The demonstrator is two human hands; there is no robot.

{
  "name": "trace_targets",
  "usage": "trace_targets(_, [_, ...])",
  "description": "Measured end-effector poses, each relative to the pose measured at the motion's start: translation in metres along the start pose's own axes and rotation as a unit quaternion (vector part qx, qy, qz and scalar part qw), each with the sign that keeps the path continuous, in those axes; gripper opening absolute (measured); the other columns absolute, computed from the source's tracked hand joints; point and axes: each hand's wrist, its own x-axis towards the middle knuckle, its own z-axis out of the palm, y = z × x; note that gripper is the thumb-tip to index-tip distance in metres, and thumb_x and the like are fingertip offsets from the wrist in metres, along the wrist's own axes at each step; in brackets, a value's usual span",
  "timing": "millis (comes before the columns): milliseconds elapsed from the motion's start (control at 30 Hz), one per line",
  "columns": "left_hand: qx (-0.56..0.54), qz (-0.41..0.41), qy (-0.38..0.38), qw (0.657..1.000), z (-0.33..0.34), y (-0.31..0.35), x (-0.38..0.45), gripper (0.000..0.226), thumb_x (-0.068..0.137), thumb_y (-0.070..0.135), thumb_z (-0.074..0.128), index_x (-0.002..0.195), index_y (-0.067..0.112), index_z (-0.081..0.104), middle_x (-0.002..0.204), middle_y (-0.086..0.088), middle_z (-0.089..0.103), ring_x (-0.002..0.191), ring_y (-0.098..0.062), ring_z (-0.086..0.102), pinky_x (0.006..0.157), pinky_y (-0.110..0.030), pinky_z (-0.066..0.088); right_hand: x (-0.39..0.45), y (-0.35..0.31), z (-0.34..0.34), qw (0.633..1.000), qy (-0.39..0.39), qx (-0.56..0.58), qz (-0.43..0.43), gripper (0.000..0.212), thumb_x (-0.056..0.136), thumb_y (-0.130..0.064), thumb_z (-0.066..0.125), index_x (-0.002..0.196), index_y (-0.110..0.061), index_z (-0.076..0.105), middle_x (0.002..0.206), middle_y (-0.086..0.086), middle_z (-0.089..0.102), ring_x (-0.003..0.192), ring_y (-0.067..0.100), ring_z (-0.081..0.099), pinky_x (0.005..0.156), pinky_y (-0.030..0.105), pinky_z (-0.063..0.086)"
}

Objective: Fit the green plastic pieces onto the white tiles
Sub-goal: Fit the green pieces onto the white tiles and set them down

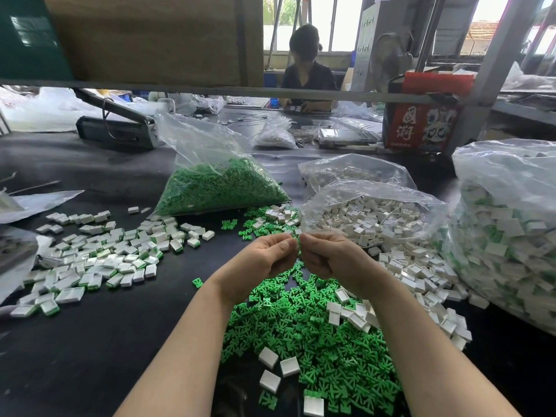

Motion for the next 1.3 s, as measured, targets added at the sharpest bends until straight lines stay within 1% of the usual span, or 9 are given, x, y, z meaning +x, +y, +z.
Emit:
trace_targets(167, [-0.003, -0.007, -0.001, 1.000, -0.002, -0.002, 0.001, 0.023, 0.103, 0.015, 0.043, 0.089, 0.018, 0.061, 0.065, 0.019, 0.057, 0.059, 0.007, 0.053, 0.060, -0.006, 0.044, -0.001, 0.001, 0.000, 1.000, -0.018, 0.003, 0.011, 0.038, 0.103, -0.023, 0.039, 0.066, -0.015, 0.038, 0.054, -0.007, 0.034, 0.045, 0.007, 0.027, 0.044, 0.019, 0.022])
trace_targets(367, [0.027, -0.011, 0.004, 1.000, -0.003, -0.007, 0.003, 0.023, 0.103, 0.021, 0.045, 0.091, 0.022, 0.065, 0.067, 0.013, 0.049, 0.060, 0.001, 0.043, 0.056, -0.008, 0.037, -0.001, 0.003, 0.000, 0.999, -0.011, -0.032, 0.025, 0.038, 0.102, -0.025, 0.040, 0.066, -0.013, 0.038, 0.056, -0.002, 0.033, 0.046, 0.008, 0.029, 0.049, 0.025, 0.021])
trace_targets(533, [0.045, -0.003, -0.003, 0.999, -0.001, -0.008, 0.005, 0.025, 0.100, 0.028, 0.048, 0.103, 0.006, 0.059, 0.066, 0.008, 0.042, 0.058, -0.004, 0.034, 0.052, -0.013, 0.032, -0.001, 0.005, -0.001, 0.999, -0.011, -0.029, 0.028, 0.040, 0.103, -0.024, 0.040, 0.065, -0.015, 0.045, 0.055, -0.004, 0.036, 0.046, 0.008, 0.031, 0.048, 0.024, 0.024])
trace_targets(633, [0.060, -0.011, -0.008, 0.998, -0.002, -0.010, 0.006, 0.024, 0.103, 0.023, 0.045, 0.101, 0.007, 0.062, 0.065, 0.010, 0.044, 0.059, -0.003, 0.037, 0.053, -0.010, 0.035, -0.002, 0.010, 0.002, 0.999, -0.017, -0.021, 0.032, 0.038, 0.102, -0.028, 0.039, 0.067, -0.015, 0.042, 0.055, -0.003, 0.034, 0.047, 0.011, 0.028, 0.050, 0.029, 0.020])
trace_targets(800, [-0.013, 0.010, -0.004, 1.000, -0.005, -0.002, 0.005, 0.028, 0.098, 0.025, 0.048, 0.112, 0.005, 0.062, 0.069, 0.013, 0.061, 0.064, 0.003, 0.054, 0.063, -0.010, 0.045, 0.001, 0.005, 0.007, 0.999, 0.001, 0.053, 0.010, 0.027, 0.094, -0.037, 0.048, 0.078, -0.018, 0.059, 0.057, -0.002, 0.032, 0.047, 0.009, 0.027, 0.048, 0.026, 0.018])
trace_targets(900, [-0.057, 0.016, -0.004, 0.998, 0.000, 0.001, 0.005, 0.025, 0.091, 0.028, 0.052, 0.106, 0.010, 0.062, 0.079, 0.012, 0.069, 0.078, 0.004, 0.064, 0.074, -0.010, 0.049, 0.000, 0.002, 0.005, 0.995, 0.010, 0.093, 0.022, 0.032, 0.086, -0.043, 0.054, 0.067, -0.017, 0.052, 0.054, -0.003, 0.033, 0.045, 0.009, 0.025, 0.045, 0.024, 0.017])
trace_targets(1000, [-0.084, 0.028, -0.003, 0.996, 0.002, 0.002, 0.005, 0.021, 0.089, 0.027, 0.054, 0.100, 0.011, 0.060, 0.078, 0.012, 0.068, 0.078, 0.004, 0.064, 0.075, -0.010, 0.049, -0.001, 0.004, 0.003, 0.990, -0.011, 0.130, 0.060, 0.044, 0.083, -0.052, 0.054, 0.060, -0.018, 0.037, 0.049, -0.004, 0.030, 0.042, 0.008, 0.022, 0.041, 0.023, 0.014])
trace_targets(1167, [-0.021, 0.074, 0.047, 0.996, 0.005, 0.006, 0.002, 0.020, 0.087, 0.031, 0.054, 0.098, 0.017, 0.063, 0.069, 0.021, 0.063, 0.065, 0.009, 0.056, 0.066, -0.005, 0.043, 0.003, 0.008, 0.006, 0.971, -0.064, 0.199, 0.117, 0.049, 0.083, -0.064, 0.045, 0.054, -0.024, 0.039, 0.046, -0.008, 0.028, 0.041, 0.006, 0.016, 0.037, 0.020, 0.010])
trace_targets(1300, [0.015, 0.106, 0.066, 0.992, 0.008, 0.005, 0.003, 0.022, 0.086, 0.034, 0.054, 0.099, 0.019, 0.064, 0.073, 0.022, 0.067, 0.068, 0.012, 0.057, 0.066, -0.004, 0.041, 0.004, 0.008, 0.009, 0.950, -0.121, 0.258, 0.127, 0.054, 0.083, -0.071, 0.036, 0.058, -0.024, 0.046, 0.045, -0.010, 0.034, 0.038, 0.002, 0.024, 0.032, 0.014, 0.018])
